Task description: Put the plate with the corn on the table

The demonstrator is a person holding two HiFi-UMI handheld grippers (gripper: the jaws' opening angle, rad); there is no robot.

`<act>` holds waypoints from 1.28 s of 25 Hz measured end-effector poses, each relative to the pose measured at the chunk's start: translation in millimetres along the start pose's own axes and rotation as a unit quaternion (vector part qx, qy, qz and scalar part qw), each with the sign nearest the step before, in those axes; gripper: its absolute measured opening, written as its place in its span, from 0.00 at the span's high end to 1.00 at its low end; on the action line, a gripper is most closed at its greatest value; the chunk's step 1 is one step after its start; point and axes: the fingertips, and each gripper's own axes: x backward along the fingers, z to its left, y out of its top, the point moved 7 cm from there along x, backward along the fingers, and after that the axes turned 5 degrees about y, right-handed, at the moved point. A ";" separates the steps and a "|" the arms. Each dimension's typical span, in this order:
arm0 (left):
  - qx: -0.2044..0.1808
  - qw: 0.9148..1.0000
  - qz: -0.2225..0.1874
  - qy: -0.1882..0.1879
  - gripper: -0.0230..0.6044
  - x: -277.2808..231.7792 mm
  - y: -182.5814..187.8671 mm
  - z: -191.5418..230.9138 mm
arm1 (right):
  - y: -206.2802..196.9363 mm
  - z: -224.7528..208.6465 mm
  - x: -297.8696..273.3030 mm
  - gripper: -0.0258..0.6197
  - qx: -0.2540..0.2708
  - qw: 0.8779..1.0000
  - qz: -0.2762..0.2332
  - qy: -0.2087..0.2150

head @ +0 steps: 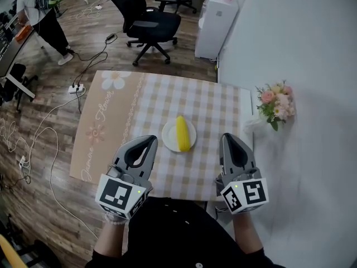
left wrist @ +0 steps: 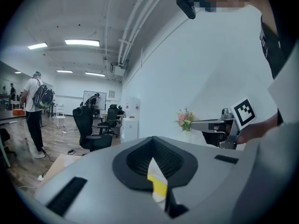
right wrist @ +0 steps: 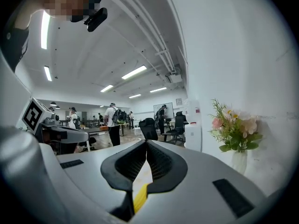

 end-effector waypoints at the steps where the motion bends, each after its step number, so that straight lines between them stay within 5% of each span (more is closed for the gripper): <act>1: -0.006 1.000 -0.007 -0.003 0.94 -0.3 -1.1 0.2 | 1.0 -0.1 0.8 0.89 0.002 1.000 -0.001 0.000; 32: -0.030 0.999 0.001 -0.027 0.94 -9.4 -13.7 -6.4 | -4.0 8.2 0.5 0.90 0.038 0.999 0.026 -0.008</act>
